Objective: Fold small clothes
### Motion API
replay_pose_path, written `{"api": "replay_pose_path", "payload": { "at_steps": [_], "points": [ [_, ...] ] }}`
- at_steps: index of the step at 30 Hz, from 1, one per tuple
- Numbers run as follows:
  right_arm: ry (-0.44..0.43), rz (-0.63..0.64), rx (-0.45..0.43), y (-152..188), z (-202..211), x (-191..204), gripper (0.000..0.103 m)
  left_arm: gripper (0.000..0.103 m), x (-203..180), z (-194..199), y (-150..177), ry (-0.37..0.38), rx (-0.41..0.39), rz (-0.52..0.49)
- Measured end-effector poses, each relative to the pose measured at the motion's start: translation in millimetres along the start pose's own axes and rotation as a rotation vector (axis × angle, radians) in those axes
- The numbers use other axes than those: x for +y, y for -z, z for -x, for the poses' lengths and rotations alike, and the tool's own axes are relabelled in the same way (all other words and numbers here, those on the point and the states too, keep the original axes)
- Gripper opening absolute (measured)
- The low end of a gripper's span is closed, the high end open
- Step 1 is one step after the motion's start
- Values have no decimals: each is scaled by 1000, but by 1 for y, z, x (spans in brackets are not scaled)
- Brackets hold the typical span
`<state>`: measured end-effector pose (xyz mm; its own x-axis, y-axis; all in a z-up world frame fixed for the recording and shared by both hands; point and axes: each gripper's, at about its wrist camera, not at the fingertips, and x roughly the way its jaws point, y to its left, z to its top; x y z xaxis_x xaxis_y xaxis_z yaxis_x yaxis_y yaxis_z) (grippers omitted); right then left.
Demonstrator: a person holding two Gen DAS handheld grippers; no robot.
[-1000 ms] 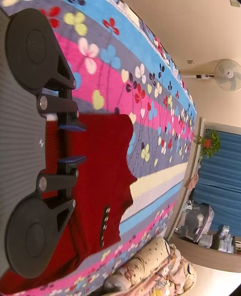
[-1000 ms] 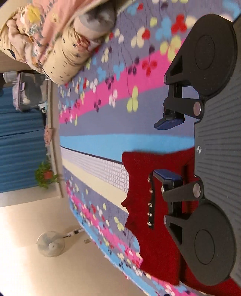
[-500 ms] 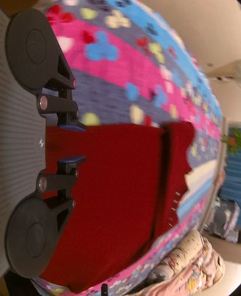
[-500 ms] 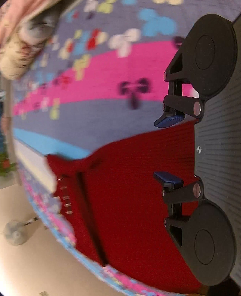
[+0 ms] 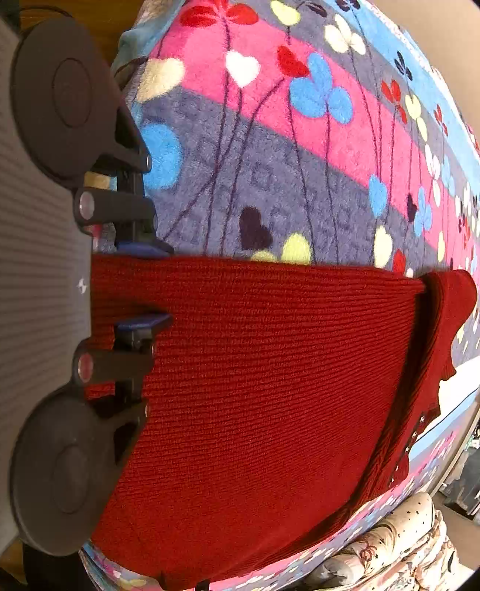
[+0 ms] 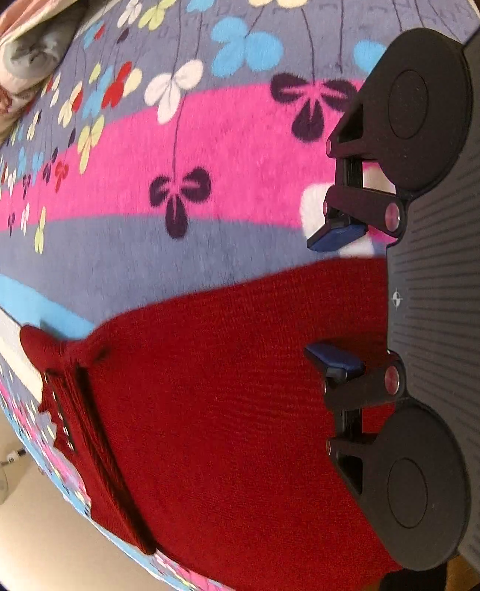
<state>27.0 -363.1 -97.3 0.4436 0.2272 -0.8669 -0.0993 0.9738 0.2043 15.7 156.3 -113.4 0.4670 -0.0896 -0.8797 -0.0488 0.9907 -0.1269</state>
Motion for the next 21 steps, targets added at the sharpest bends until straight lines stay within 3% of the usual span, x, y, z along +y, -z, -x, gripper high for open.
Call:
{"api": "replay_pose_path", "payload": {
  "at_steps": [1, 3, 4, 6, 8, 11, 13, 16, 21],
  "points": [
    [-12, 12, -4, 0, 1, 2, 32, 13, -2, 2, 0, 2, -13, -12],
    [-23, 20, -35, -1, 9, 3, 10, 11, -8, 13, -2, 1, -65, -51],
    [-61, 1, -61, -3, 16, 2, 6, 11, -10, 21, -1, 7, -103, -67],
    [-143, -54, -120, -6, 30, -5, 6, 11, -12, 36, 2, 32, -174, -57],
    [-128, -49, -124, -6, 31, -6, 7, 12, -8, 41, 4, 48, -191, -14],
    [-36, -17, -12, 2, 9, -3, 17, 13, -4, 27, 3, 41, -105, 16],
    [1, 1, 6, 3, 5, -2, 32, 20, -4, 14, 5, 24, -39, 11],
    [-11, -36, 15, 3, 5, -6, 32, 23, -5, 8, 9, 7, -8, -5],
    [10, 12, 18, 4, 3, 1, 33, 29, -3, 6, 10, 2, 2, 5]
  ]
}}
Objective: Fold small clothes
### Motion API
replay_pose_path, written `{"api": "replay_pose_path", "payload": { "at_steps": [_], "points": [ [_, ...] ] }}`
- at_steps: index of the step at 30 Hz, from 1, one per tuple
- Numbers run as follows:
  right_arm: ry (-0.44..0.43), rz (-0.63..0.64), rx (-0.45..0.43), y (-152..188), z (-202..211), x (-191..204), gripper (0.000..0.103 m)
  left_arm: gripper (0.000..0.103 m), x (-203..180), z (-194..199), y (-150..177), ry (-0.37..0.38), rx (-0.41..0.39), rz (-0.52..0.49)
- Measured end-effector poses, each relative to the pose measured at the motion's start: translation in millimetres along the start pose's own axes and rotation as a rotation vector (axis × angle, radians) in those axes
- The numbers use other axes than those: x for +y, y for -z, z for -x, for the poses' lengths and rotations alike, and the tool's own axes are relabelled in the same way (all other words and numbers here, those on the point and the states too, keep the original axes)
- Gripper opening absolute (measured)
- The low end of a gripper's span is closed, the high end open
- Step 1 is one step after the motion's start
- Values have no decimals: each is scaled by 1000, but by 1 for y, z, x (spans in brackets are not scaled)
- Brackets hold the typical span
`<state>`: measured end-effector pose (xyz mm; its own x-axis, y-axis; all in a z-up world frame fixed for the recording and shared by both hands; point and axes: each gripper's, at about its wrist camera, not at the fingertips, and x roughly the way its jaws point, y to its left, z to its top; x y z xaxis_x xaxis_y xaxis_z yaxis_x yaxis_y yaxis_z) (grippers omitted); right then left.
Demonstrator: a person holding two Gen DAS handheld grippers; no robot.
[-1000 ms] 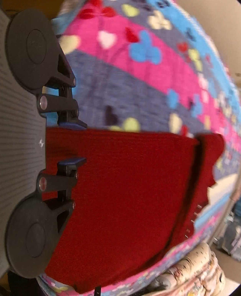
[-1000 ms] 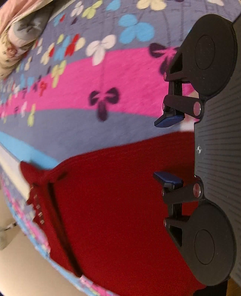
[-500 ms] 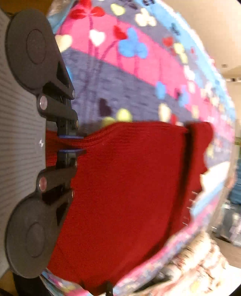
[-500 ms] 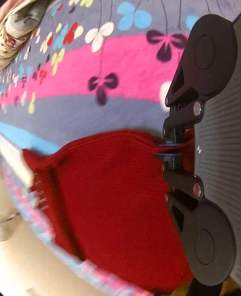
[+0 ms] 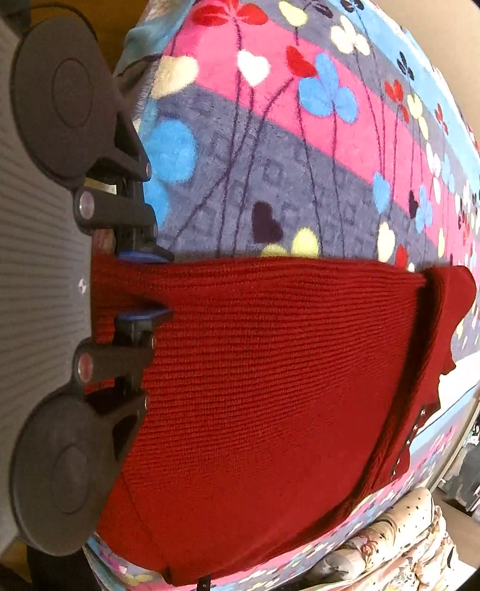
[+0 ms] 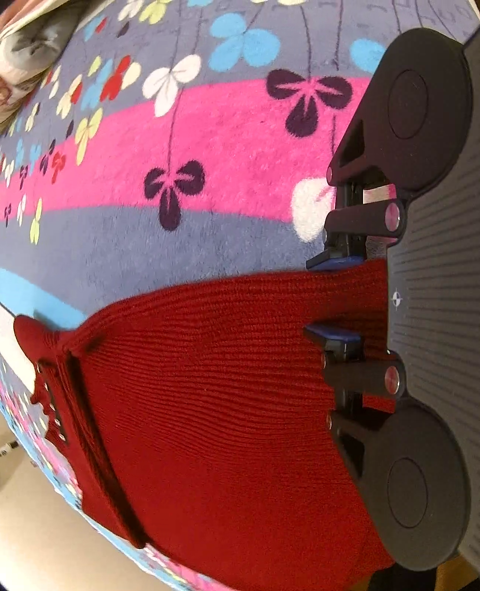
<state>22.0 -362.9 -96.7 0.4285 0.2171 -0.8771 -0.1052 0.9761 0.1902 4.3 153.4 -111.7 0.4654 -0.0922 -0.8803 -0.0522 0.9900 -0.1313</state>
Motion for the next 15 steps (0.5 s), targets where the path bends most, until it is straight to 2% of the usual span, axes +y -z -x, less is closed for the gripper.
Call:
{"api": "replay_pose_path", "payload": {
  "at_steps": [3, 6, 7, 8, 9, 13, 15],
  "points": [
    [-6, 9, -1, -2, -1, 2, 35, 30, -1, 0, 0, -6, 4, 3],
    [-9, 31, -16, -2, -1, 5, 25, 30, -2, -3, -3, -11, 4, 3],
    [-8, 41, -24, -3, 0, 7, 19, 28, -2, -2, -3, -14, 2, -3],
    [-10, 45, -32, -3, 1, 7, 12, 18, -4, -1, -3, -13, -7, -14],
    [-16, 45, -43, -3, 4, 8, 10, 12, -7, 0, -2, -11, -20, -32],
    [-70, 36, -117, -8, 19, 8, 7, 11, -18, 10, 0, -28, -74, -116],
    [-114, 35, -172, -13, 34, 10, 7, 10, -23, 22, -3, -10, -108, -134]
  ]
}}
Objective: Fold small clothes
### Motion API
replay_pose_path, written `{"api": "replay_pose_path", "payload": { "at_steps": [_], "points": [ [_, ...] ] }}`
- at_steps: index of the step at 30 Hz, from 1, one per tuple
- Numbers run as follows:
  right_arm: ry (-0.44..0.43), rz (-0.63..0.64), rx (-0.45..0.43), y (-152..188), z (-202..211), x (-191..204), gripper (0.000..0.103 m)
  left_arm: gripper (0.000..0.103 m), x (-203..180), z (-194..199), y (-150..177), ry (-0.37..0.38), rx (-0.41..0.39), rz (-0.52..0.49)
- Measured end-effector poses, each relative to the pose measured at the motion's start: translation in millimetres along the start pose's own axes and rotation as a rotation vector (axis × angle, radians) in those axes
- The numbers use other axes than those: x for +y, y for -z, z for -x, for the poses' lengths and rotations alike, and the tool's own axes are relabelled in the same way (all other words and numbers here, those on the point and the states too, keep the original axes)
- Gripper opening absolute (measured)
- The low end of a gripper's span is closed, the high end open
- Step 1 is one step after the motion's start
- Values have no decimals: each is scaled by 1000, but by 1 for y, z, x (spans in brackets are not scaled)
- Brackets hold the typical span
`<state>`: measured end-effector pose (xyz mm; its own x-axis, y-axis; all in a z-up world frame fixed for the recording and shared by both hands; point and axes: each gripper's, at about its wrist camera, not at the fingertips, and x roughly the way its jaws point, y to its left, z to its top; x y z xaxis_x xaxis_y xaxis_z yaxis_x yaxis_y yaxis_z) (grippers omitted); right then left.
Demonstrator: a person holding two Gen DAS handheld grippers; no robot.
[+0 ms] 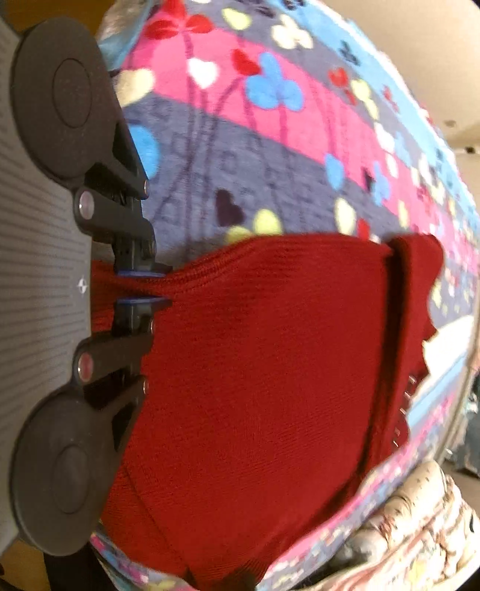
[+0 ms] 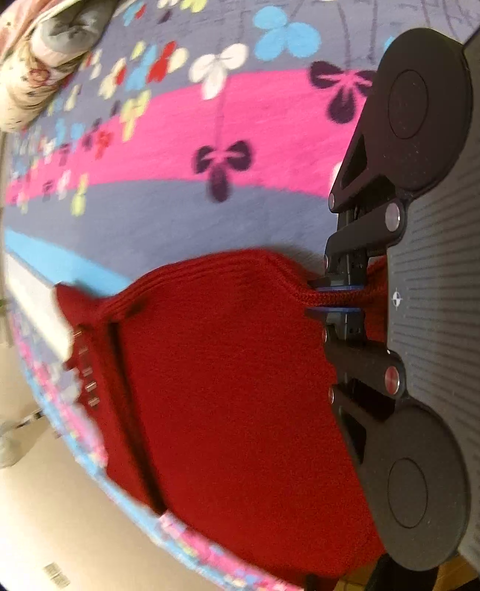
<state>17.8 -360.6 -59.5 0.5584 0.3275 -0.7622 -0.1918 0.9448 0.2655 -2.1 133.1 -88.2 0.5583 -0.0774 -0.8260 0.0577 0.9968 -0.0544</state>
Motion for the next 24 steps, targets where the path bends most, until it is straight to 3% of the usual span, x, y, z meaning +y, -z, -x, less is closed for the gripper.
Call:
{"api": "replay_pose_path", "payload": {
  "at_steps": [8, 11, 18, 21, 24],
  "points": [
    [-146, -29, -238, -26, 88, 1, 5, 8, -26, 81, -27, 50, -212, -171],
    [-182, 6, -281, -20, 119, 1, 5, 7, -27, 115, -30, 65, -276, -203],
    [-300, 67, -390, 14, 200, -4, 4, 7, -4, 203, -16, 213, -374, -184],
    [-314, 37, -390, 10, 208, -20, 4, 8, 14, 208, -22, 231, -385, -130],
    [-282, -54, -327, -15, 173, -42, 5, 8, 32, 177, -44, 220, -362, -65]
  ]
}}
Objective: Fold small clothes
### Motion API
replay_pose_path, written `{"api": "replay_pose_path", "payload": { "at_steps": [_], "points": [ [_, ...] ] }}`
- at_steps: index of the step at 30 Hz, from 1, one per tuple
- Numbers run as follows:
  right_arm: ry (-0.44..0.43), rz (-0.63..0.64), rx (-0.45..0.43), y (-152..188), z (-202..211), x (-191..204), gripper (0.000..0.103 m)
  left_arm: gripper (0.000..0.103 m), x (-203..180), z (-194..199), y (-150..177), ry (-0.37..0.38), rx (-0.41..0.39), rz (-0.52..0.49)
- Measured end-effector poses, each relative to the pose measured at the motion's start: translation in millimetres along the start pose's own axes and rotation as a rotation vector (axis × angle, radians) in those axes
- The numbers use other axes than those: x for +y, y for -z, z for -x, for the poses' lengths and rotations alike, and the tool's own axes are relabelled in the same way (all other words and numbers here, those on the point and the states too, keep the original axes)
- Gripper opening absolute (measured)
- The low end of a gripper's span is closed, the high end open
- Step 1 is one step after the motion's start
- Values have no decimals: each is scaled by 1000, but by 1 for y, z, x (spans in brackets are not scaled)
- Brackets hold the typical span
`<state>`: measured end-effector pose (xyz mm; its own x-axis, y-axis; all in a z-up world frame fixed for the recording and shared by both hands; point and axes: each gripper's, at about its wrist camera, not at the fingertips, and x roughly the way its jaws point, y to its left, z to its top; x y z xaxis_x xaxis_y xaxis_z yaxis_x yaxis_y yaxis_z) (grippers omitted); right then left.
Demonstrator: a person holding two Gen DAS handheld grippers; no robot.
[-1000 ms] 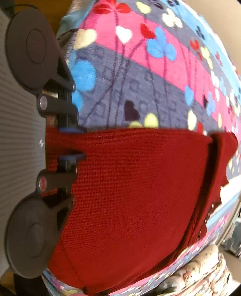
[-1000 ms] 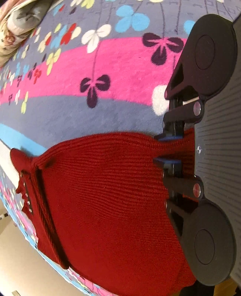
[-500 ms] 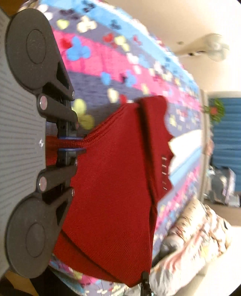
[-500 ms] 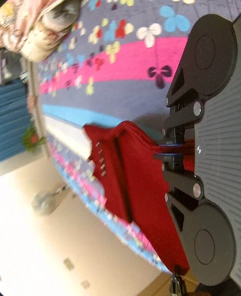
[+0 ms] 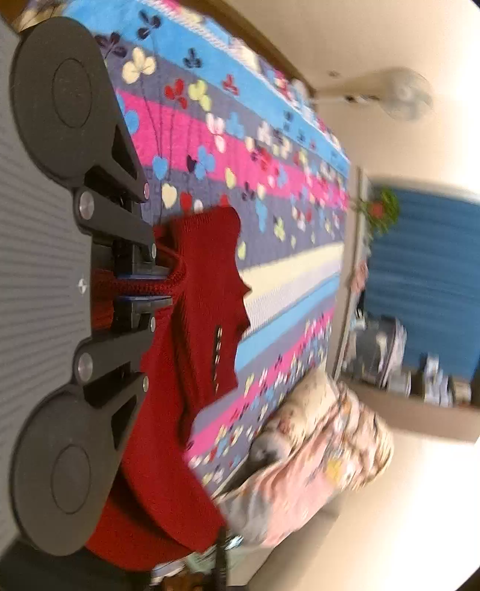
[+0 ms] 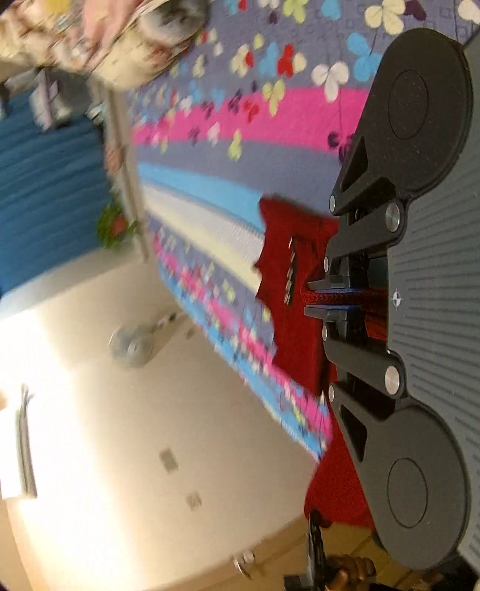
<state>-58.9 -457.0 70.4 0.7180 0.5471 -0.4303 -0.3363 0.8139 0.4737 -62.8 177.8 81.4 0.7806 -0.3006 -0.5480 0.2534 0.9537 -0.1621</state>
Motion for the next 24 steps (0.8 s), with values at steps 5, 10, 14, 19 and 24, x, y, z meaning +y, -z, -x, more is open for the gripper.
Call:
{"api": "replay_pose_path", "payload": {
  "at_steps": [5, 10, 14, 19, 24],
  "points": [
    [125, -129, 133, -27, -111, -54, 5, 8, 49, -110, -24, -45, 70, 123],
    [256, -295, 136, -23, -200, -95, 8, 11, 105, -202, -29, -94, 128, 355],
    [314, -406, 89, -12, -201, -116, 12, 30, 129, -193, -28, -119, 54, 443],
    [254, -335, 118, -7, -194, -118, 31, 35, 135, -199, -21, -98, 118, 436],
    [164, -226, 217, 1, -219, -98, 55, 60, 110, -224, -15, -95, 215, 284]
  ]
}}
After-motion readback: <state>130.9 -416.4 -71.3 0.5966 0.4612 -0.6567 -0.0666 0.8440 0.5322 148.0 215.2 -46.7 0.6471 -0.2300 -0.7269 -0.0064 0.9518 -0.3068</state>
